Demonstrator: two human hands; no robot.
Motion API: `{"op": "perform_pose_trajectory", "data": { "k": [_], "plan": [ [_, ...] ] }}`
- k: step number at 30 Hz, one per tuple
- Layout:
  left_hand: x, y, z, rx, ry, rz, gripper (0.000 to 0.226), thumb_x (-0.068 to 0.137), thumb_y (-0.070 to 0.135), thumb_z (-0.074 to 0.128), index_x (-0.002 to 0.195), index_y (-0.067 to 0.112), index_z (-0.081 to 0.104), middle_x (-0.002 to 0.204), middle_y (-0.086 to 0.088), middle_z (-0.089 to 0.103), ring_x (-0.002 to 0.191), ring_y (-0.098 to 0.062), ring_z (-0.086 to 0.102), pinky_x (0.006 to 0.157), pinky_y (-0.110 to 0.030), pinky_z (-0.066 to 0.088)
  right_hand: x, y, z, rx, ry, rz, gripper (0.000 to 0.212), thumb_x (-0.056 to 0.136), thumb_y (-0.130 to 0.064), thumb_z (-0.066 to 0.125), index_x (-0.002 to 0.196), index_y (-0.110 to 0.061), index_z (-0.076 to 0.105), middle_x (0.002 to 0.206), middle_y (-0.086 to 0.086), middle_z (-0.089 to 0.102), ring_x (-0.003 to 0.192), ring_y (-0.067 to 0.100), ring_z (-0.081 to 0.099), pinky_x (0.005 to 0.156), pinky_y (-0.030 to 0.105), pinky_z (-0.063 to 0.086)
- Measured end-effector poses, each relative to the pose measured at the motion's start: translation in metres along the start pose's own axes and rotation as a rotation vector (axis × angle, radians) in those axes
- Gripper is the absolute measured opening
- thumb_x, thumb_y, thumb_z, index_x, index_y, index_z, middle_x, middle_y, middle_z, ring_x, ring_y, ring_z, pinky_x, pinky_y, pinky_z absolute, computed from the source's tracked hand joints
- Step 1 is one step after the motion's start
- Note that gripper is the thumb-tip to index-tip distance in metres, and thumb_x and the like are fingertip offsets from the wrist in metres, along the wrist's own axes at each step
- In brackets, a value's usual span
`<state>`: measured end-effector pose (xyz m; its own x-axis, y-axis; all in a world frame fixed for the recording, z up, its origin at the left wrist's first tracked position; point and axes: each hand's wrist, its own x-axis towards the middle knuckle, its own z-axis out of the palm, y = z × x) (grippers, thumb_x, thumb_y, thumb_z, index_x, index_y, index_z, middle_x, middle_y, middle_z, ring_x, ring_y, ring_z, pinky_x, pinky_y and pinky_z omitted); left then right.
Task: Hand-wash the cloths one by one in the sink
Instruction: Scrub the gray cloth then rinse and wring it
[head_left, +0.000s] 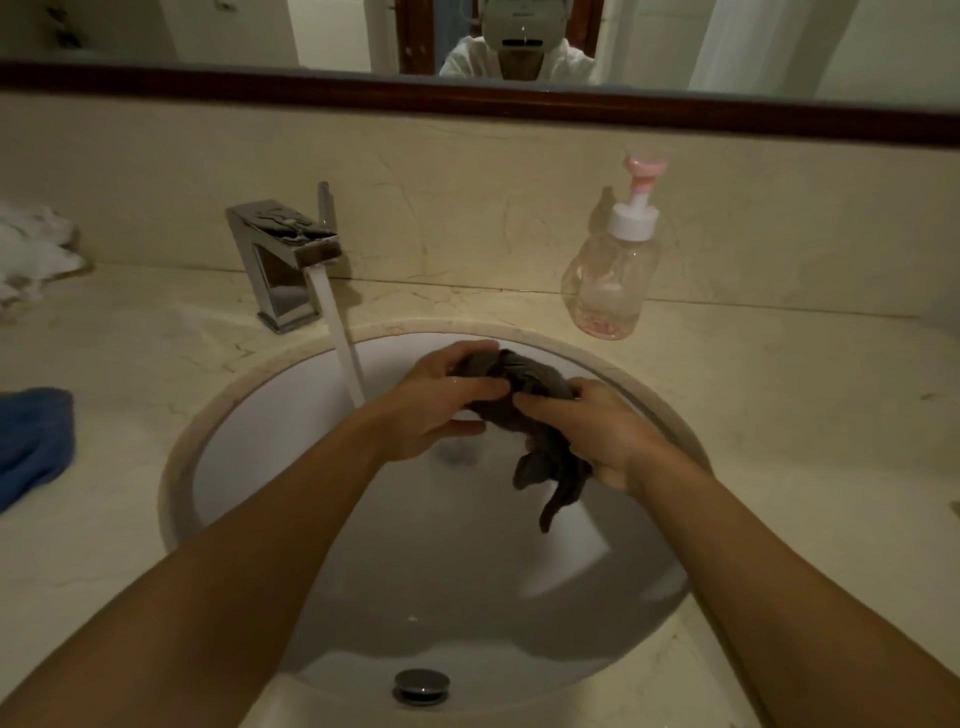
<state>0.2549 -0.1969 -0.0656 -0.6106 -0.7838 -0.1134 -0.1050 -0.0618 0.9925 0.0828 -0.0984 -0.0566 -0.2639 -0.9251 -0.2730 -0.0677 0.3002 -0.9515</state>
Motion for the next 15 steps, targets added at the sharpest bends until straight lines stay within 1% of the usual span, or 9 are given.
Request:
{"op": "perform_pose_trajectory", "data": {
  "k": [2,4,6,8,10,11,12,13,15],
  "plan": [
    [-0.003,0.004,0.0,0.006,0.111,0.028,0.027,0.096,0.019,0.065,0.122,0.03,0.064,0.12,-0.003,0.067,0.104,-0.019,0.068,0.085,-0.043,0.061,-0.005,-0.002,0.007,-0.043,-0.116,0.04,0.036,0.099,-0.031,0.069,0.127,-0.013,0.057,0.107,0.02,0.073,0.087,0.03,0.072,0.078,0.046,0.064],
    [-0.005,0.006,-0.007,0.112,0.207,0.057,0.015,0.098,0.029,0.063,0.112,0.027,0.067,0.106,-0.001,0.071,0.093,-0.015,0.07,0.075,-0.035,0.062,-0.009,-0.004,0.013,-0.185,-0.166,0.069,0.036,0.103,-0.045,0.057,0.132,-0.024,0.054,0.11,0.012,0.073,0.095,0.028,0.073,0.075,0.042,0.063],
    [-0.007,0.005,-0.019,0.289,0.211,0.114,0.019,0.099,0.038,0.06,0.104,0.022,0.068,0.088,-0.001,0.07,0.075,-0.007,0.066,0.061,-0.024,0.054,-0.008,-0.005,0.016,-0.346,-0.157,0.02,0.035,0.105,-0.05,0.05,0.129,-0.027,0.059,0.113,0.007,0.073,0.102,0.031,0.071,0.086,0.047,0.062],
    [-0.013,0.003,-0.032,0.431,0.16,0.133,0.029,0.098,0.042,0.058,0.099,0.016,0.07,0.079,0.0,0.068,0.065,-0.001,0.062,0.058,-0.017,0.047,-0.007,-0.007,0.016,-0.383,-0.129,-0.059,0.033,0.106,-0.042,0.052,0.12,-0.015,0.066,0.113,0.014,0.072,0.104,0.036,0.07,0.094,0.053,0.058],
    [-0.017,0.001,-0.043,0.532,0.144,0.091,0.034,0.096,0.047,0.06,0.098,0.016,0.073,0.084,0.0,0.071,0.071,-0.002,0.064,0.064,-0.018,0.049,-0.005,-0.007,0.012,-0.334,-0.134,-0.124,0.034,0.105,-0.031,0.057,0.114,-0.001,0.07,0.108,0.022,0.073,0.1,0.038,0.071,0.088,0.051,0.057],
    [-0.02,0.001,-0.048,0.55,0.148,0.07,0.034,0.094,0.05,0.061,0.099,0.02,0.076,0.087,0.003,0.073,0.076,-0.003,0.066,0.069,-0.02,0.052,-0.005,-0.008,0.011,-0.301,-0.154,-0.132,0.032,0.104,-0.027,0.059,0.111,0.001,0.072,0.106,0.022,0.074,0.095,0.035,0.072,0.083,0.047,0.058],
    [-0.021,0.002,-0.052,0.55,0.155,0.054,0.032,0.093,0.052,0.061,0.098,0.025,0.077,0.086,0.007,0.074,0.076,-0.002,0.067,0.07,-0.019,0.052,-0.004,-0.01,0.01,-0.26,-0.177,-0.121,0.03,0.104,-0.024,0.06,0.109,0.002,0.074,0.104,0.022,0.075,0.092,0.033,0.072,0.08,0.043,0.058],
    [-0.021,0.003,-0.056,0.554,0.161,0.045,0.033,0.091,0.055,0.061,0.095,0.027,0.078,0.082,0.009,0.074,0.072,-0.001,0.066,0.066,-0.017,0.052,-0.001,-0.011,0.009,-0.221,-0.197,-0.097,0.031,0.103,-0.023,0.062,0.107,0.005,0.074,0.105,0.024,0.075,0.091,0.034,0.072,0.08,0.044,0.058],
    [-0.017,0.003,-0.063,0.639,0.182,0.041,0.039,0.088,0.06,0.061,0.087,0.025,0.079,0.073,0.004,0.073,0.064,-0.007,0.064,0.062,-0.02,0.048,0.007,-0.014,0.008,-0.235,-0.202,-0.043,0.036,0.101,-0.026,0.065,0.108,0.009,0.072,0.11,0.029,0.072,0.101,0.045,0.069,0.09,0.052,0.056]
  ]
}}
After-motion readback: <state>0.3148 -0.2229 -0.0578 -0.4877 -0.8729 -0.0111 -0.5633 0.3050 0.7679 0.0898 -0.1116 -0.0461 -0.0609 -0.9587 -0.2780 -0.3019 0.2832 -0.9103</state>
